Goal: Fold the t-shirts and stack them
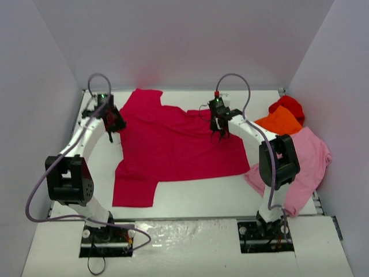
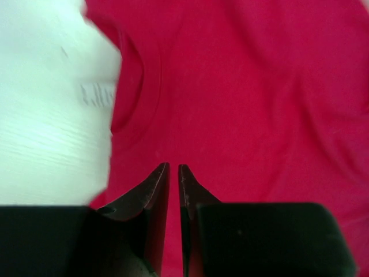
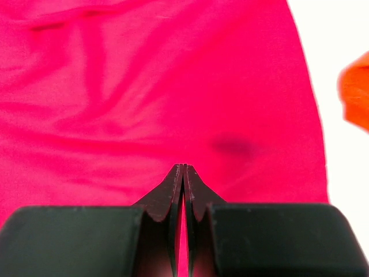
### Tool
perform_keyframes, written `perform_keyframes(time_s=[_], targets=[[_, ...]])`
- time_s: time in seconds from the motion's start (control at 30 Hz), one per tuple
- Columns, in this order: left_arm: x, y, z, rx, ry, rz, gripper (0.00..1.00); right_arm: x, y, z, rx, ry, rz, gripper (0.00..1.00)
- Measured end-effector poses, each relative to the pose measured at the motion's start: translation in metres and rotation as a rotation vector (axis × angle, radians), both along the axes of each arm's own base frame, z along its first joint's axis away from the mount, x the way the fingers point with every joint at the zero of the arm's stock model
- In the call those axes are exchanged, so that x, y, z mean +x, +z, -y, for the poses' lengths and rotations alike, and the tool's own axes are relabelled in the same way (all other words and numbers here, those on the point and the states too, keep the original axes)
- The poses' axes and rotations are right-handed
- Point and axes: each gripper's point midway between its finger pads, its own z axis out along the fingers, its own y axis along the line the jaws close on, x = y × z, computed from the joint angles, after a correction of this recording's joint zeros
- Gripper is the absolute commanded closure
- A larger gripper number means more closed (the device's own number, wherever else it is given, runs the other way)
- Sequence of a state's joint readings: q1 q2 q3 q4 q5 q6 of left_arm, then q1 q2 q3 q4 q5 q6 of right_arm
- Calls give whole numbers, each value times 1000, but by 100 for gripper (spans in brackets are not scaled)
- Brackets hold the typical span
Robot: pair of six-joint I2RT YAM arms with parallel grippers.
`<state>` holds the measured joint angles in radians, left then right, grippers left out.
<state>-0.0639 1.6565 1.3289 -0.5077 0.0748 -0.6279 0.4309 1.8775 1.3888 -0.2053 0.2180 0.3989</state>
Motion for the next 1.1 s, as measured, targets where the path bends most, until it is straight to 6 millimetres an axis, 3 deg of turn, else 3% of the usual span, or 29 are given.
perform_keyframes(time_s=[0.13, 0.17, 0.33, 0.5, 0.87, 1.1], targets=[[-33, -93, 30, -108, -20, -213, 92, 9, -22, 8, -44, 4, -44, 100], [-36, -101, 37, -133, -20, -232, 92, 13, -28, 9, -54, 4, -54, 100], [-19, -90, 56, -165, -35, -144, 93, 40, -52, 11, -75, 4, -74, 100], [-18, -91, 66, -160, -51, -132, 94, 66, -68, 30, -78, -30, -67, 100], [-27, -108, 53, -140, 5, -162, 97, 90, -69, 87, -42, -138, -37, 100], [-29, -109, 28, -213, 88, -135, 97, 95, -69, 92, -12, -138, -26, 100]])
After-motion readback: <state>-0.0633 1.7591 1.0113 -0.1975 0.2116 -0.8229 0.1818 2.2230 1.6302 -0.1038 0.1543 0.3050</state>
